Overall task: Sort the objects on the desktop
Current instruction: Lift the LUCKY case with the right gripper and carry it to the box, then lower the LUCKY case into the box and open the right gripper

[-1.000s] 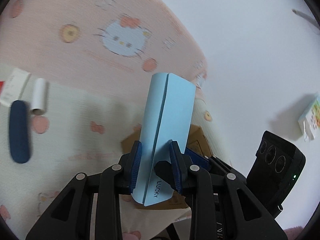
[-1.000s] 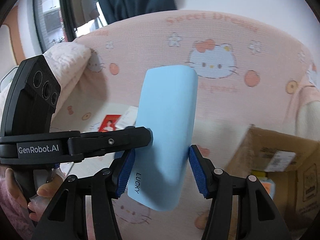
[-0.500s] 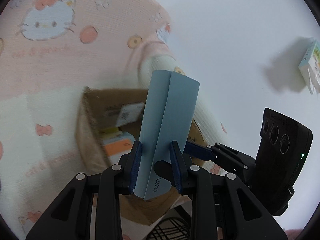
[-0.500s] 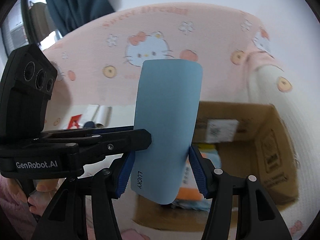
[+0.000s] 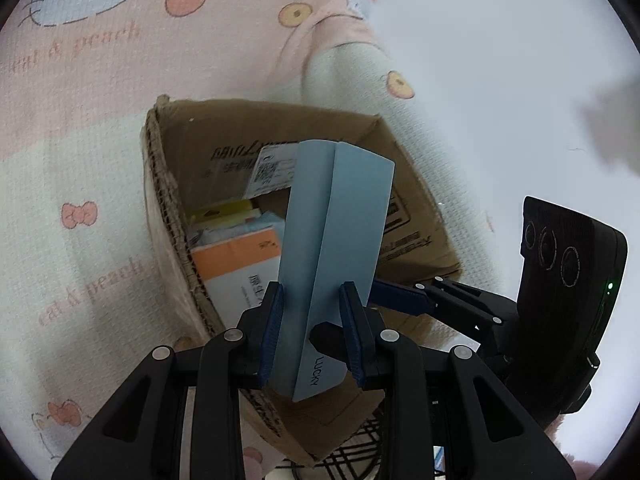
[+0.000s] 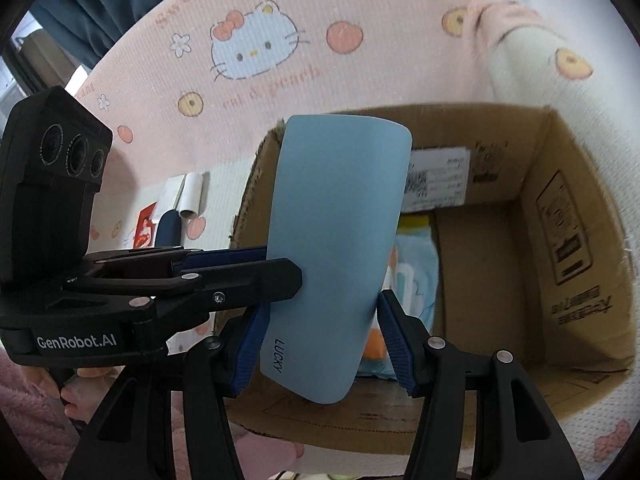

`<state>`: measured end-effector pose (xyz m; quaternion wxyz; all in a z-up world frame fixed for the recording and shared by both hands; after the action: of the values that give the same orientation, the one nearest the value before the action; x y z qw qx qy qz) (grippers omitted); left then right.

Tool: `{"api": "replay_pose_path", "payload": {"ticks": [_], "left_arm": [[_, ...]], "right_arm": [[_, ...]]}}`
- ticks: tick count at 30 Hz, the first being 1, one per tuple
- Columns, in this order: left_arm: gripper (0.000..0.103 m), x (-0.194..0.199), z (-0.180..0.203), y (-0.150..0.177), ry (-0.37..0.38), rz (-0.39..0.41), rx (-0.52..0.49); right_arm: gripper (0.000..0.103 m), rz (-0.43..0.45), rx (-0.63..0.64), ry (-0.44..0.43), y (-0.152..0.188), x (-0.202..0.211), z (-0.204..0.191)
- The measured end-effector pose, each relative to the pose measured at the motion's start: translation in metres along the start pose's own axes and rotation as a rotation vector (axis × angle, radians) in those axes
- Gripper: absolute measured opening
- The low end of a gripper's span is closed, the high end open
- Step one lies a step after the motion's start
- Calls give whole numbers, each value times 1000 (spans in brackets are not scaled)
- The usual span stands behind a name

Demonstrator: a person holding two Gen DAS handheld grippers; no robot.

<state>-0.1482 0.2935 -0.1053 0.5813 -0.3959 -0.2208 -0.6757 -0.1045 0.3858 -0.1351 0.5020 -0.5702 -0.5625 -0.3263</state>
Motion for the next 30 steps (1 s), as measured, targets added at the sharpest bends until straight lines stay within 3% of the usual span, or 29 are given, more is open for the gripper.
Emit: {"api": "replay_pose_path", "payload": {"ticks": [4, 8, 10, 16, 24, 30], "left_arm": [[32, -5, -8, 2, 0, -44, 57], [32, -3, -6, 3, 39, -63, 51], [38, -1, -7, 4, 36, -70, 63], [43, 4, -9, 4, -31, -27, 39], [44, 11, -12, 4, -22, -9, 42], [44, 24, -17, -13, -195, 120, -48]], "right_arm": [[53, -39, 22, -20, -3, -8, -1], [53, -70, 54, -39, -6, -9, -1], [53, -70, 76, -45, -7, -7, -3], [55, -70, 53, 19, -10, -9, 5], [55, -62, 13, 18, -16, -10, 11], [55, -37, -105, -29, -31, -10, 17]]}}
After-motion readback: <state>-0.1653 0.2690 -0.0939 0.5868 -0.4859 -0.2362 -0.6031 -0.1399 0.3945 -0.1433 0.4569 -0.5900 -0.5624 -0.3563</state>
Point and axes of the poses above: each gripper's, at about its wrist camera, not at the fingertips, and x roughly against the way its jaws point, z to its right, y to its underside, the point moved 6 cm from there along -x, roughly the way its jaws point, and after that the axes turned 15 degrees about -z, right-handed, at the moved point
